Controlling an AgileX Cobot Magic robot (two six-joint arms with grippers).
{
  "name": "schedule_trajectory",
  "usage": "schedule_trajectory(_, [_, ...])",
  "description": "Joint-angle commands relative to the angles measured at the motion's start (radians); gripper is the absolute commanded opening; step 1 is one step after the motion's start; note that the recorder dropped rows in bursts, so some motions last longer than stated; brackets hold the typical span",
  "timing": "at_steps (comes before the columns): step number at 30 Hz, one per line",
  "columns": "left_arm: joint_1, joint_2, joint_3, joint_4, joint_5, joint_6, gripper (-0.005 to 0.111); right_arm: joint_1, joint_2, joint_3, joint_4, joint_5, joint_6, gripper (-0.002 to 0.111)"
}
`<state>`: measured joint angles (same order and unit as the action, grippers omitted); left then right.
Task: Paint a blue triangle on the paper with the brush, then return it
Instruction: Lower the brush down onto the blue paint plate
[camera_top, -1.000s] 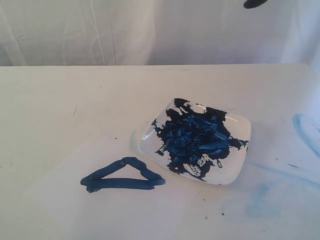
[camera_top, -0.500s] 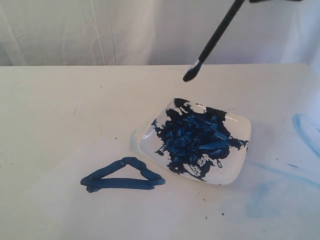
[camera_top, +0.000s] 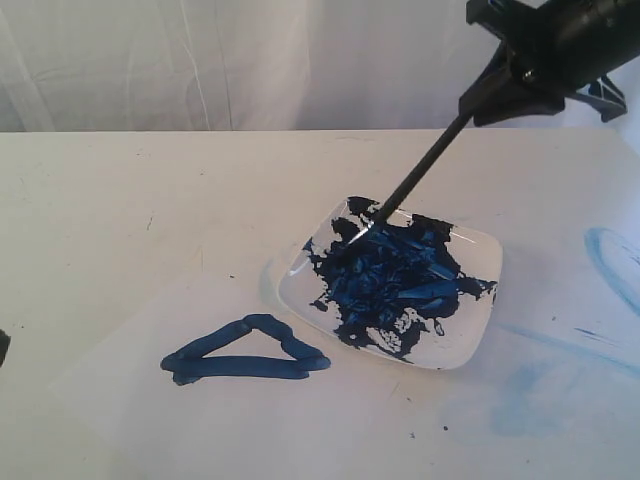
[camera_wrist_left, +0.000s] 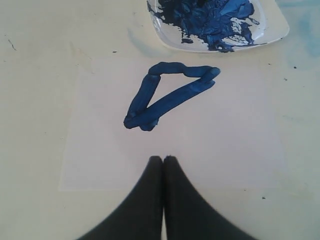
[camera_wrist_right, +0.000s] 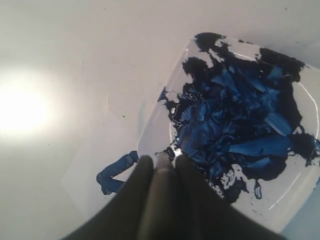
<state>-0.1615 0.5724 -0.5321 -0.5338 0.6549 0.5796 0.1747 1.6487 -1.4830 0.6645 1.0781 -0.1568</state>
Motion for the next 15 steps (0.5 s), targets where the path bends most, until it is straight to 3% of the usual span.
schedule_trajectory(1, [-0.001, -0.006, 0.011, -0.034, -0.017, 0.002, 0.0, -0.017, 0.065, -0.007, 0.025, -0.027, -0.023, 0.0])
schedule_trajectory(7, [-0.001, -0.006, 0.011, -0.034, -0.036, 0.002, 0.0, -0.017, 0.088, -0.007, -0.003, -0.19, -0.022, 0.0])
schedule_trajectory(15, [-0.001, -0.006, 0.011, -0.042, -0.038, 0.002, 0.0, -0.072, 0.171, -0.022, -0.023, -0.093, 0.114, 0.0])
